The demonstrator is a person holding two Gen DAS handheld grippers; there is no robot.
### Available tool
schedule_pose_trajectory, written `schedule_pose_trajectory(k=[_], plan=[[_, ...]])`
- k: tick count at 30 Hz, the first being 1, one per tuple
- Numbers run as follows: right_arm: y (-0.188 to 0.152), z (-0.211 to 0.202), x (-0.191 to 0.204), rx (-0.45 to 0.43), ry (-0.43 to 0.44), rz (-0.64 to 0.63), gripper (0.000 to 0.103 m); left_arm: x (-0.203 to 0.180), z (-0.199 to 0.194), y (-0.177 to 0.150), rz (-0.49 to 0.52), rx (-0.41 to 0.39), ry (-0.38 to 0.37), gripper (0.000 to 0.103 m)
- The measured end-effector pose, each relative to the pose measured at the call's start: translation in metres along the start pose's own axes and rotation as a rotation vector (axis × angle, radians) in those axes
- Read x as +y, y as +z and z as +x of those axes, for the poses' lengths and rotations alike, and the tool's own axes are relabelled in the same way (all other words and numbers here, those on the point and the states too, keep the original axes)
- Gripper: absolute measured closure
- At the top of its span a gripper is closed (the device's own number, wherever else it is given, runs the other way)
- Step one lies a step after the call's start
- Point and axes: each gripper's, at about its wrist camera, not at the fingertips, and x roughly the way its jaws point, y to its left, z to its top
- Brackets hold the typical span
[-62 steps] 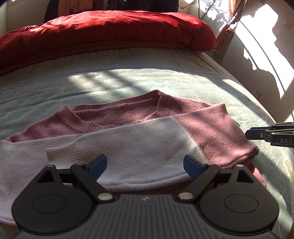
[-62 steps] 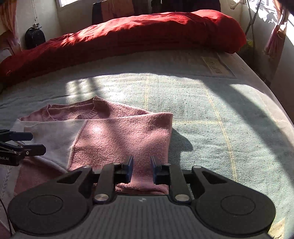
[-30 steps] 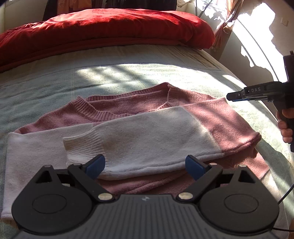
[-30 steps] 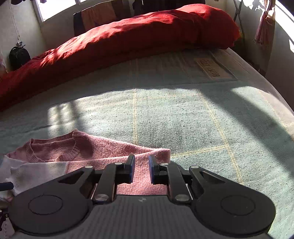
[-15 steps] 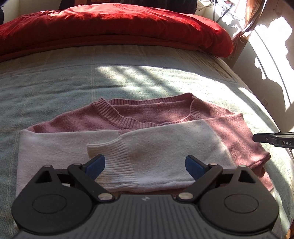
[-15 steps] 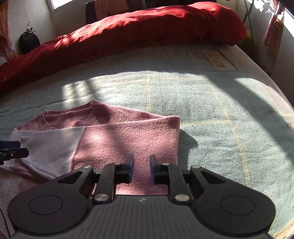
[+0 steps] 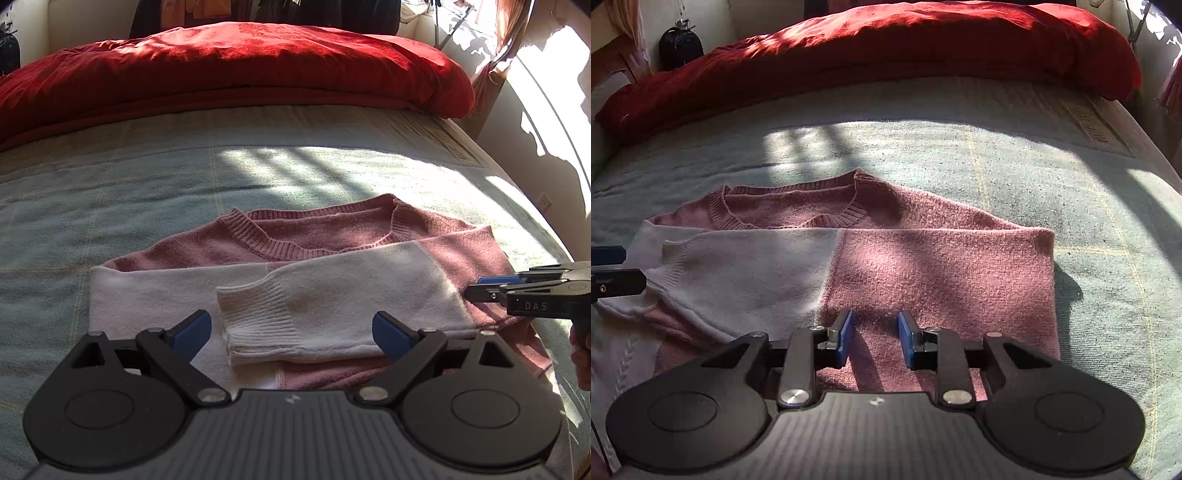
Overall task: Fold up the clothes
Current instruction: 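Lift both grippers away from the folded sweater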
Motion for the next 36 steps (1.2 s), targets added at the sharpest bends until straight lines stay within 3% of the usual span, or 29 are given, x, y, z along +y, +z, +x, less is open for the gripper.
schedule_pose_trajectory(k=[5, 7, 8, 12, 16, 21, 22, 25, 27, 32, 36], plan=[[-0.008, -0.041, 0.002, -0.013, 0.007, 0.048, 0.062, -0.001, -0.042, -0.005, 0.077, -0.033, 0.058, 0.009], [-0.014, -0.066, 0.006, -0.041, 0.020, 0.049, 0.051, -0.005, -0.059, -0.012, 0.106, -0.043, 0.071, 0.009], [-0.017, -0.077, 0.009, -0.049, 0.028, 0.045, 0.038, -0.008, -0.068, -0.018, 0.129, -0.045, 0.066, 0.009], [-0.041, -0.103, 0.025, -0.055, 0.021, 0.015, 0.029, -0.018, -0.080, -0.055, 0.154, -0.012, 0.027, 0.008], [-0.071, -0.090, 0.037, -0.018, -0.020, 0.034, 0.027, -0.027, -0.073, -0.095, 0.154, 0.036, -0.001, 0.008], [-0.109, -0.067, 0.055, -0.011, -0.099, -0.025, 0.026, -0.026, -0.061, -0.137, 0.129, 0.038, -0.004, 0.008], [-0.117, -0.062, 0.059, -0.012, -0.113, -0.038, 0.023, -0.024, -0.057, -0.144, 0.120, 0.052, 0.009, 0.008], [-0.134, -0.056, 0.065, -0.024, -0.133, -0.039, 0.003, -0.019, -0.056, -0.162, 0.107, 0.073, 0.039, 0.008], [-0.140, -0.056, 0.061, -0.029, -0.129, 0.003, 0.000, -0.016, -0.061, -0.171, 0.100, 0.075, 0.045, 0.008], [-0.155, -0.063, 0.058, -0.055, -0.119, 0.040, 0.000, -0.004, -0.077, -0.165, 0.058, 0.073, 0.009, 0.008], [-0.157, -0.062, 0.058, -0.057, -0.117, 0.050, 0.000, 0.021, -0.071, -0.121, -0.033, 0.042, -0.051, 0.008]])
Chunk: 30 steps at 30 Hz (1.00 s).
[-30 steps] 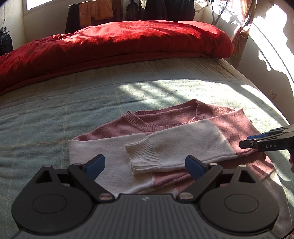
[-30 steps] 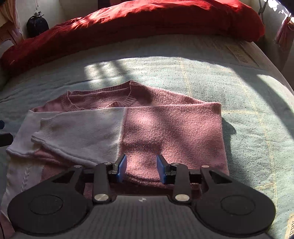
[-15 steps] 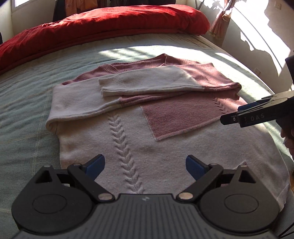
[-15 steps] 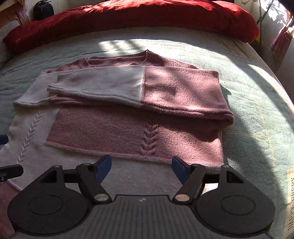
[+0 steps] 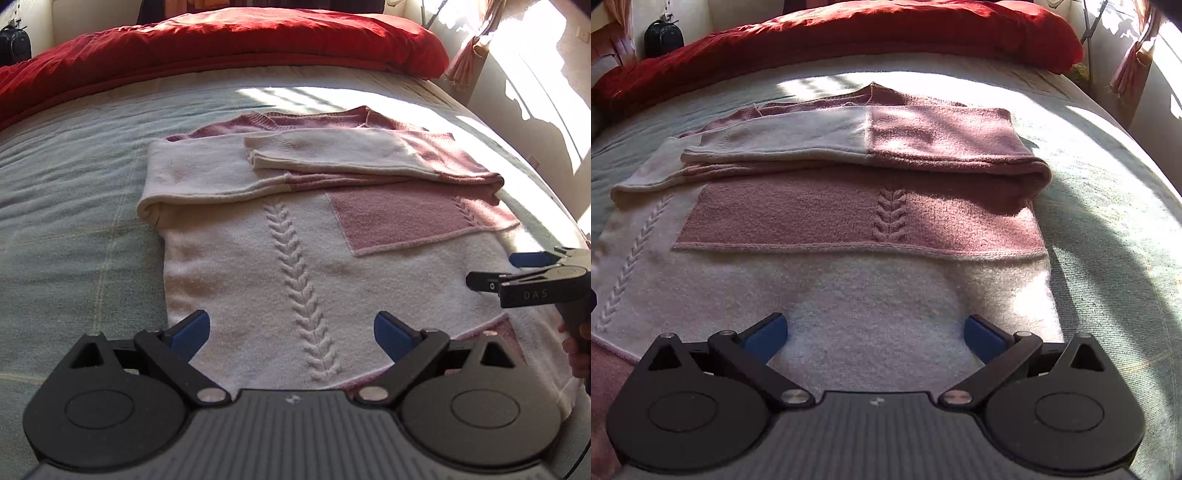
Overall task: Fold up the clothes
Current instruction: 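Lift both grippers away from the folded sweater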
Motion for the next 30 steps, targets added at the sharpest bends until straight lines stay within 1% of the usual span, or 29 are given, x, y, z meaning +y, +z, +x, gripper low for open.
schedule_pose_trajectory(k=[1, 3, 7, 11, 13, 15, 16, 19, 21, 24, 26, 28, 30], plan=[[0.001, 0.001, 0.000, 0.003, -0.002, 0.004, 0.000, 0.006, 0.001, 0.012, -0.023, -0.008, -0.016, 0.008], [0.001, 0.002, 0.001, 0.008, -0.008, 0.004, 0.000, 0.020, 0.017, 0.034, -0.088, 0.006, -0.048, 0.008], [0.001, 0.003, 0.000, 0.013, -0.001, 0.010, 0.000, 0.044, 0.055, 0.058, -0.186, 0.084, -0.045, 0.008], [0.001, 0.004, -0.003, 0.015, 0.013, 0.017, 0.000, 0.054, 0.065, 0.056, -0.188, 0.134, -0.015, 0.009], [0.002, 0.005, -0.003, 0.023, 0.013, 0.022, 0.000, 0.053, 0.059, 0.057, -0.167, 0.151, 0.043, 0.009], [0.003, 0.006, -0.002, 0.030, 0.010, 0.015, 0.000, 0.051, 0.048, 0.061, -0.136, 0.176, 0.120, 0.009], [0.003, 0.006, -0.002, 0.032, 0.010, 0.014, 0.000, 0.050, 0.041, 0.063, -0.130, 0.186, 0.124, 0.009], [0.005, 0.004, -0.002, 0.040, 0.012, 0.012, 0.000, 0.041, 0.020, 0.071, -0.122, 0.212, 0.096, 0.009], [0.007, -0.001, -0.001, 0.060, 0.015, 0.015, 0.000, 0.033, 0.006, 0.077, -0.118, 0.229, 0.073, 0.009], [0.009, -0.015, 0.000, 0.076, 0.041, 0.029, 0.000, 0.016, -0.009, 0.080, -0.096, 0.227, 0.038, 0.009], [0.006, -0.024, 0.000, 0.064, 0.059, 0.034, 0.000, 0.005, -0.013, 0.072, -0.085, 0.222, 0.024, 0.009], [0.001, -0.032, 0.001, 0.054, 0.066, 0.038, 0.000, -0.005, -0.014, 0.056, -0.082, 0.207, 0.009, 0.009], [-0.005, -0.039, 0.003, 0.040, 0.058, 0.041, 0.000, -0.020, -0.016, 0.029, -0.044, 0.156, 0.019, 0.009]])
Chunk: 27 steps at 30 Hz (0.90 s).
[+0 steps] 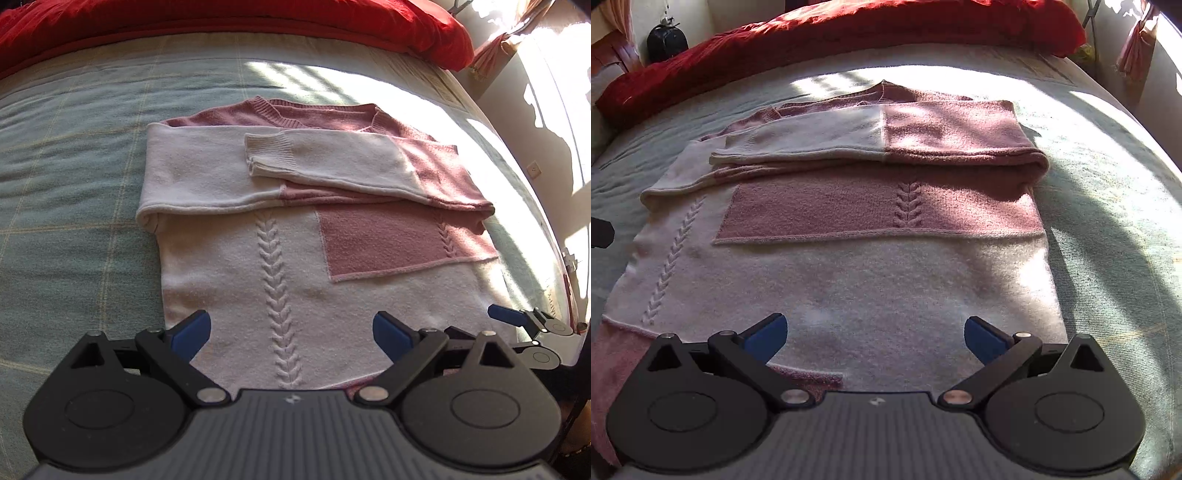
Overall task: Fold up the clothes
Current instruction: 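Lift both grippers away from the folded sweater, then move both grippers toward the pink ribbed hem of the sweater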
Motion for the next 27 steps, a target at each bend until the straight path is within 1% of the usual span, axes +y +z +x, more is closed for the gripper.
schedule_pose_trajectory(k=[4, 6, 8, 12, 14, 16, 19, 20, 22, 25, 27], plan=[[-0.017, -0.005, 0.003, -0.021, -0.011, -0.036, 0.000, -0.025, 0.011, -0.059, 0.043, -0.087, 0.050, 0.009], [-0.027, -0.005, 0.002, -0.028, -0.021, -0.052, 0.000, -0.027, 0.019, -0.084, -0.016, -0.094, 0.022, 0.009], [-0.039, -0.003, 0.000, -0.023, -0.024, -0.048, 0.000, -0.027, 0.024, -0.104, -0.055, -0.095, 0.039, 0.009], [-0.059, -0.011, -0.001, -0.049, -0.024, -0.049, 0.000, -0.039, 0.020, -0.128, 0.034, -0.129, 0.095, 0.008], [-0.066, -0.016, -0.004, -0.052, -0.019, -0.023, 0.000, -0.042, 0.017, -0.135, 0.062, -0.126, 0.102, 0.004], [-0.074, -0.020, -0.007, -0.059, -0.021, -0.006, 0.000, -0.040, 0.016, -0.140, 0.058, -0.123, 0.096, 0.001], [-0.080, -0.026, -0.010, -0.076, -0.037, 0.009, 0.000, -0.038, 0.017, -0.146, 0.053, -0.129, 0.090, 0.001], [-0.079, -0.029, -0.009, -0.097, -0.053, 0.012, 0.000, -0.038, 0.018, -0.146, 0.056, -0.128, 0.090, 0.001], [-0.073, -0.034, -0.008, -0.156, -0.079, 0.004, 0.000, -0.039, 0.018, -0.145, 0.056, -0.117, 0.096, 0.001], [-0.049, -0.031, -0.003, -0.220, -0.116, -0.035, 0.000, -0.042, 0.017, -0.141, 0.058, -0.104, 0.119, 0.001], [-0.030, -0.021, -0.001, -0.236, -0.120, -0.051, 0.000, -0.046, 0.009, -0.140, 0.072, -0.141, 0.162, 0.001]])
